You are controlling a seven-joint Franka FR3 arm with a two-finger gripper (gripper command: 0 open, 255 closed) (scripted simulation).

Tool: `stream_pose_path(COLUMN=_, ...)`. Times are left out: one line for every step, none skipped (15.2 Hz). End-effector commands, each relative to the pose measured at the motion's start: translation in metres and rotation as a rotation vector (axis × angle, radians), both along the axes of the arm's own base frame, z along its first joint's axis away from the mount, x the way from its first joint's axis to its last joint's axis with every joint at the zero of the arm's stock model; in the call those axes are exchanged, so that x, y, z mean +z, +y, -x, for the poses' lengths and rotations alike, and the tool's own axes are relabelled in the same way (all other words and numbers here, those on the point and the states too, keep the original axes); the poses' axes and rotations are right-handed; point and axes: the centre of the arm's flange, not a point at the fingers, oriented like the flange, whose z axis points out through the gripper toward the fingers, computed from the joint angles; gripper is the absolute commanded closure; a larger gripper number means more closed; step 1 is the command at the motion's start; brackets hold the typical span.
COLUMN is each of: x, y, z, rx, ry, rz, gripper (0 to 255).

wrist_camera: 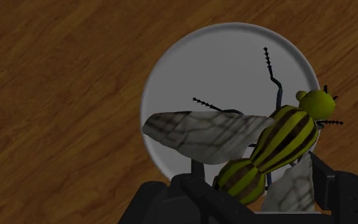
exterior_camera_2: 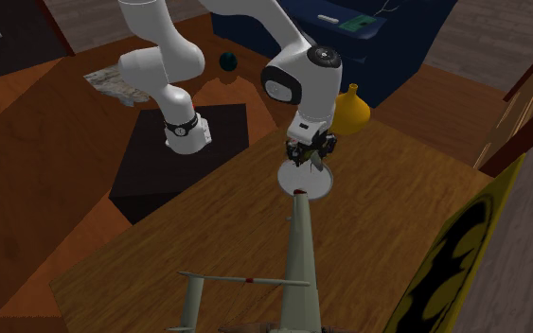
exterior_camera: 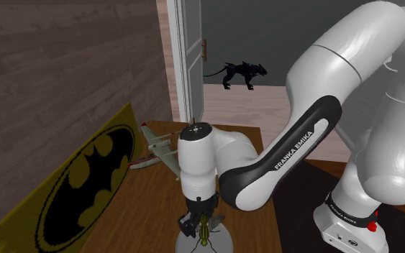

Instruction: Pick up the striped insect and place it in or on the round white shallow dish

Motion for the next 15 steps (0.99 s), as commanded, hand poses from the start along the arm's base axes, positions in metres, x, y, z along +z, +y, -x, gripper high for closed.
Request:
stream_pose_path(x=-0.011, y=0.001, z=0.001, rx=-0.001, ry=0.000, rz=0.000, gripper=255)
stream_pose_path(x=-0.016, y=0.001, z=0.001, rx=-0.001, ry=0.000, rz=0.000, gripper=255)
stream_pose_path(x=-0.021, y=0.001, z=0.001, rx=-0.001, ry=0.000, rz=0.000, gripper=255)
stream_pose_path(x=-0.026, y=0.001, z=0.001, rx=-0.001, ry=0.000, rz=0.000, gripper=255)
stream_pose_path(x=-0.032, y=0.001, z=0.001, rx=-0.001, ry=0.000, rz=0.000, gripper=255)
stream_pose_path(x=-0.037, y=0.001, z=0.001, rx=-0.001, ry=0.000, rz=0.000, gripper=255)
stream_pose_path(x=-0.042, y=0.001, z=0.001, rx=-0.001, ry=0.000, rz=0.000, gripper=255)
stream_pose_path(x=-0.048, y=0.001, z=0.001, rx=-0.001, ry=0.000, rz=0.000, gripper=255)
stream_pose_path(x=-0.053, y=0.001, z=0.001, rx=-0.001, ry=0.000, rz=0.000, gripper=255)
stream_pose_path(x=-0.060, y=0.001, z=0.001, rx=-0.001, ry=0.000, rz=0.000, gripper=255)
stream_pose_path(x=-0.060, y=0.001, z=0.001, rx=-0.001, ry=0.000, rz=0.000, gripper=255)
stream_pose_path(x=-0.060, y=0.001, z=0.001, rx=-0.001, ry=0.000, rz=0.000, gripper=255)
stream_pose_path(x=-0.060, y=0.001, z=0.001, rx=-0.001, ry=0.000, rz=0.000, gripper=255)
stream_pose_path(x=-0.060, y=0.001, z=0.001, rx=-0.001, ry=0.000, rz=0.000, gripper=255)
stream_pose_path(x=-0.060, y=0.001, z=0.001, rx=-0.001, ry=0.000, rz=0.000, gripper=255)
